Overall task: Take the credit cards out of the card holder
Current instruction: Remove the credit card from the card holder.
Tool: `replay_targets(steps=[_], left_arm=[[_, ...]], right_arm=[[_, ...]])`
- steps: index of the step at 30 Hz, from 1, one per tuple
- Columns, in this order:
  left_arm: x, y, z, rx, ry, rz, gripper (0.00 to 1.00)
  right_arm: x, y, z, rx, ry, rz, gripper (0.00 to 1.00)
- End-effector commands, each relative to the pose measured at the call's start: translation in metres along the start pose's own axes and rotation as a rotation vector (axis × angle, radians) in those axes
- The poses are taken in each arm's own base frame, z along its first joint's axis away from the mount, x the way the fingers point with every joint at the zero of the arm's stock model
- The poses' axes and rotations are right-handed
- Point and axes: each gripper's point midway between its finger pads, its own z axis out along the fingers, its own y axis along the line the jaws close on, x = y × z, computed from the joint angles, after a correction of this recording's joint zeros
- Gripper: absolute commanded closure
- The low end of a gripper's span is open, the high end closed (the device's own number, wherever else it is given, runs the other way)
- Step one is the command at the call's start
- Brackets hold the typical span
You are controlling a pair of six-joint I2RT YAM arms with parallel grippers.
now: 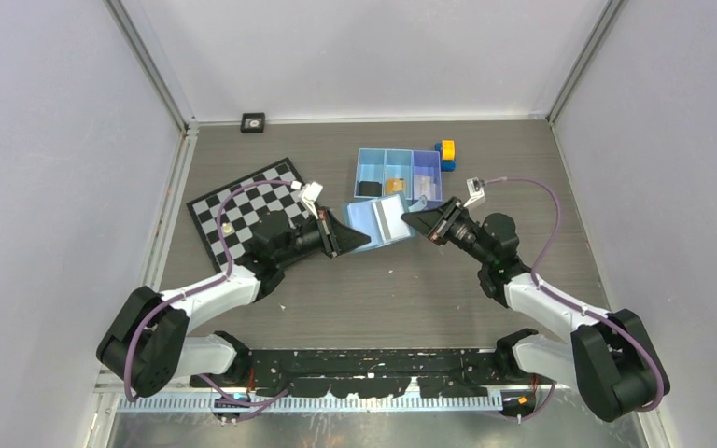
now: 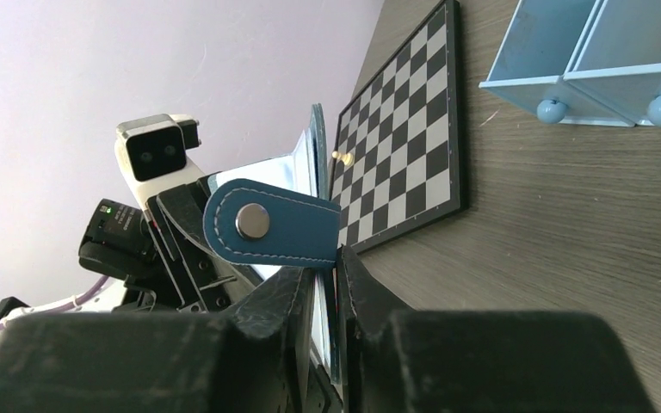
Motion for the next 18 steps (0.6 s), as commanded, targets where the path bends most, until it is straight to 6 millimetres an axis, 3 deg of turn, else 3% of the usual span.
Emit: replay_targets(steps=[1, 10, 14, 18], left_arm=[[-0.020, -0.023, 0.001, 0.067, -0.049, 0.074, 1.00], [-0.020, -0.022, 0.001, 0.055, -0.052, 0.082, 1.00], [-0.021, -0.018, 0.001, 0.030, -0.054, 0.079, 1.00], [-0.018, 0.007, 0.002, -0.098, -0.043, 0.052, 1.00]], right_arm=[[0.003, 0.013, 0.009, -0.026, 0.037, -0.057, 0.80], [0.026, 0.008, 0.023, 0.026, 0.123, -0.109, 0.81], [0.029, 0.012, 0.024, 0.010, 0.134, -0.111, 0.86], [0.026, 0.026, 0.019, -0.056, 0.108, -0.110, 0.91]])
